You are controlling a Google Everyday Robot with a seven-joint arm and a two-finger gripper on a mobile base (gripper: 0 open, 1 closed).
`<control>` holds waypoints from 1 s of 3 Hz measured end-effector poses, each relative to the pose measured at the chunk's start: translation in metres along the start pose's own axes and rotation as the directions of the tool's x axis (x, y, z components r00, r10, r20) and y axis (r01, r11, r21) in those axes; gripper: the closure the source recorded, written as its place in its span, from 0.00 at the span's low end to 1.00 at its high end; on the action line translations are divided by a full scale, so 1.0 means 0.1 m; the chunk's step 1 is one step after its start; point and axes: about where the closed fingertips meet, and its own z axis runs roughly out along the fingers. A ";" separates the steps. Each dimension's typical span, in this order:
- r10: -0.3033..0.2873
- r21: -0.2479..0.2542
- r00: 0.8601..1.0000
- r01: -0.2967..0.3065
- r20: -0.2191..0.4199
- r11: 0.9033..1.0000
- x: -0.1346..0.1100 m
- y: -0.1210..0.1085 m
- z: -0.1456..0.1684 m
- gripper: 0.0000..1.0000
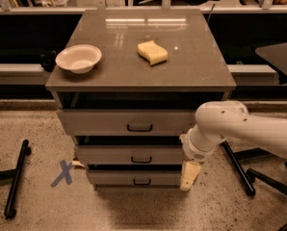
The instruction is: Open middle drawer
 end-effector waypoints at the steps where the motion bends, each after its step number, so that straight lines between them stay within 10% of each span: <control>1: -0.037 0.025 0.999 0.037 -0.002 0.999 0.08 -0.15 0.42 0.00; 3: -0.063 0.006 0.997 0.063 0.042 0.998 0.12 -0.28 0.92 0.00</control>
Offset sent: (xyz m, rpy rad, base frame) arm 0.0546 0.0154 -0.1273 0.0846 -0.0415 0.0904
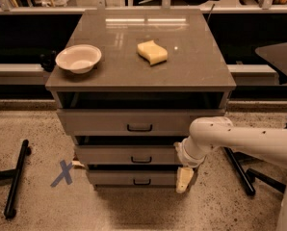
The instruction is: Open middle drawer
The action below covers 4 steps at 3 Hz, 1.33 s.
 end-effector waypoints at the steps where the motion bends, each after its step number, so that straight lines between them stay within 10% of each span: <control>1: -0.002 0.025 1.000 0.002 -0.012 1.000 0.08 -0.10 0.16 0.00; 4: -0.031 0.174 0.999 0.036 -0.029 0.984 0.20 -0.37 0.33 0.00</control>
Offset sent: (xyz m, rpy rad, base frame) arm 0.0336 -0.0142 -0.0355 -0.0309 -0.1098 -0.0163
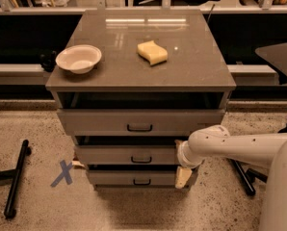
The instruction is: Open middle drawer
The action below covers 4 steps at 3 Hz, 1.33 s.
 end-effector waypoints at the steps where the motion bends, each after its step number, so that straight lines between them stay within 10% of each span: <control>1: -0.005 0.025 1.000 0.004 0.005 1.000 0.02 -0.05 0.13 0.00; 4: -0.006 0.078 0.999 0.002 0.045 0.997 0.04 -0.31 0.56 0.00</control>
Offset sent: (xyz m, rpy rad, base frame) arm 0.0306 0.0012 -0.0383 0.0319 -0.0827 -0.0110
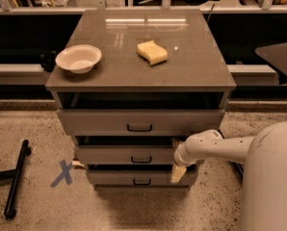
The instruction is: Open middle drawer
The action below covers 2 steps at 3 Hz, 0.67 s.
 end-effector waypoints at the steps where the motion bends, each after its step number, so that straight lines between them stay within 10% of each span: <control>1: 0.002 -0.012 1.000 -0.002 0.008 1.000 0.00 -0.05 0.13 0.00; 2: -0.008 0.015 1.000 0.008 0.006 1.000 0.00 -0.06 0.05 0.18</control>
Offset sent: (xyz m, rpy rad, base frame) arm -0.0077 -0.0009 0.0096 -0.0055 -0.0536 0.0078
